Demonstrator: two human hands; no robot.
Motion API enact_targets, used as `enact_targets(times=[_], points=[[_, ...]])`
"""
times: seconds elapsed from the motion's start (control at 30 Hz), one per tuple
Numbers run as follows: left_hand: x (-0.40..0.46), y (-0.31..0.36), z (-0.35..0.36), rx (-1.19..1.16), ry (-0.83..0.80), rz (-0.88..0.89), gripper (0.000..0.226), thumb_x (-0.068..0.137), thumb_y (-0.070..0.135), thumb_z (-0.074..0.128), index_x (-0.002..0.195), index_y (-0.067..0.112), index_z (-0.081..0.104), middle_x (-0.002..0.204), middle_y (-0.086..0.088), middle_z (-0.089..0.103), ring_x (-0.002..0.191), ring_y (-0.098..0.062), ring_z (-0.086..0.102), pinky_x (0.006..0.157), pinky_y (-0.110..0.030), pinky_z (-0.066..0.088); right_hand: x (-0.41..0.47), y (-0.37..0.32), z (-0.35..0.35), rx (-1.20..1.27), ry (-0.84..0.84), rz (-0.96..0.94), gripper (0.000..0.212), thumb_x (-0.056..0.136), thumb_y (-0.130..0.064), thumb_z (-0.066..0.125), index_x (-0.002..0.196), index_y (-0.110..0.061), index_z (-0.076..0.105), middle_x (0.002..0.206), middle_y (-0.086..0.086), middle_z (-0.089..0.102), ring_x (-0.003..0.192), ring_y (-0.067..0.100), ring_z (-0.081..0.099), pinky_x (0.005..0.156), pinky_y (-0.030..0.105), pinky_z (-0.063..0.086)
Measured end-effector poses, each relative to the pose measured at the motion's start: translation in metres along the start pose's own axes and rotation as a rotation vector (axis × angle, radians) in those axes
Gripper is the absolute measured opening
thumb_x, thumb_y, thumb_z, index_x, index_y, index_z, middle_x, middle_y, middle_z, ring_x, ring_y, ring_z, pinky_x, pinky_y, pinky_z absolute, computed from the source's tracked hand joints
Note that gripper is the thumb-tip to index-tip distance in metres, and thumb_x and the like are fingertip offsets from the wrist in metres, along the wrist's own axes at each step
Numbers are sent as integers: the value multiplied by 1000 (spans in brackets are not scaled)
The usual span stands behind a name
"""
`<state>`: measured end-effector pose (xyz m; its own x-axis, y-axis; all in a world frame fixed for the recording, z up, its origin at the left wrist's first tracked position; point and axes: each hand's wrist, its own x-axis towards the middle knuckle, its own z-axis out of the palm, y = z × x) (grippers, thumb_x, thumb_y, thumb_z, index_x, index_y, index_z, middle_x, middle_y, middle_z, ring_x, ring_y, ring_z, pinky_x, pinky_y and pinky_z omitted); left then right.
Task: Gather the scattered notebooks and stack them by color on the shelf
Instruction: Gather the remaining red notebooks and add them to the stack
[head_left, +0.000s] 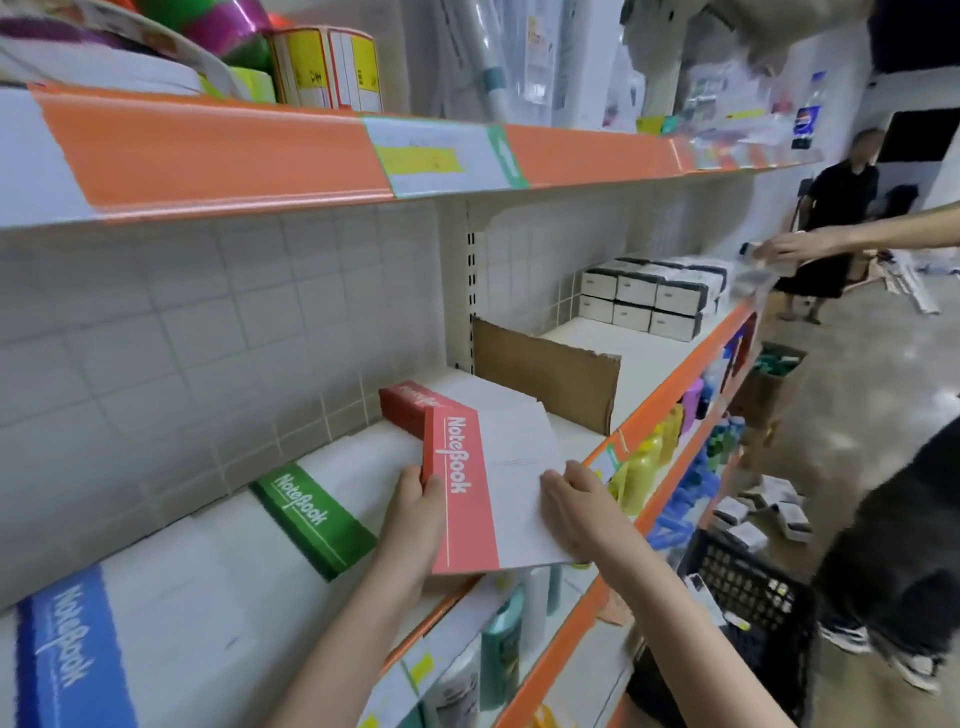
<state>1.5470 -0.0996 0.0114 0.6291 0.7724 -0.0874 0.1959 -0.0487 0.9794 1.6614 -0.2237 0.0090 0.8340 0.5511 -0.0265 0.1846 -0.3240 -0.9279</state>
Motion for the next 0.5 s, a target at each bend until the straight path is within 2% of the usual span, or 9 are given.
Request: enact_targets(times=[0.17, 0.3, 0.37, 0.43, 0.5], points=[[27, 14, 37, -103, 127, -45, 17, 101, 30, 39, 110, 22, 51, 100, -2, 67, 85, -18, 66, 60, -25, 48, 63, 2, -23, -108, -95, -47, 26, 97, -26, 39, 73, -15, 37, 74, -4, 40, 65, 11, 38, 56, 25, 27], [42, 17, 59, -135, 213, -70, 18, 102, 27, 35, 112, 22, 50, 99, -1, 66, 82, -16, 66, 57, -24, 47, 100, 1, -35, -117, -224, -65, 23, 99, -27, 39, 93, -8, 51, 94, 7, 53, 82, 19, 48, 63, 29, 32], [49, 17, 66, -145, 259, -74, 19, 103, 28, 34, 108, 21, 51, 95, 0, 67, 76, -13, 66, 54, -22, 45, 117, 0, -39, -106, -274, -84, 27, 99, -25, 41, 102, -3, 55, 98, 8, 54, 86, 21, 50, 67, 29, 33], [57, 17, 70, -150, 280, -82, 20, 103, 29, 33, 104, 21, 52, 90, 2, 67, 70, -8, 66, 51, -19, 45, 136, 0, -41, -106, -319, -125, 22, 98, -24, 43, 90, -6, 51, 89, 8, 47, 78, 19, 45, 65, 30, 33], [66, 18, 70, -153, 286, -103, 23, 103, 29, 32, 97, 21, 53, 83, 3, 68, 64, -5, 67, 52, -18, 46, 154, -2, -42, -114, -365, -163, 22, 97, -24, 45, 80, -11, 48, 80, 5, 48, 71, 16, 46, 62, 28, 34]])
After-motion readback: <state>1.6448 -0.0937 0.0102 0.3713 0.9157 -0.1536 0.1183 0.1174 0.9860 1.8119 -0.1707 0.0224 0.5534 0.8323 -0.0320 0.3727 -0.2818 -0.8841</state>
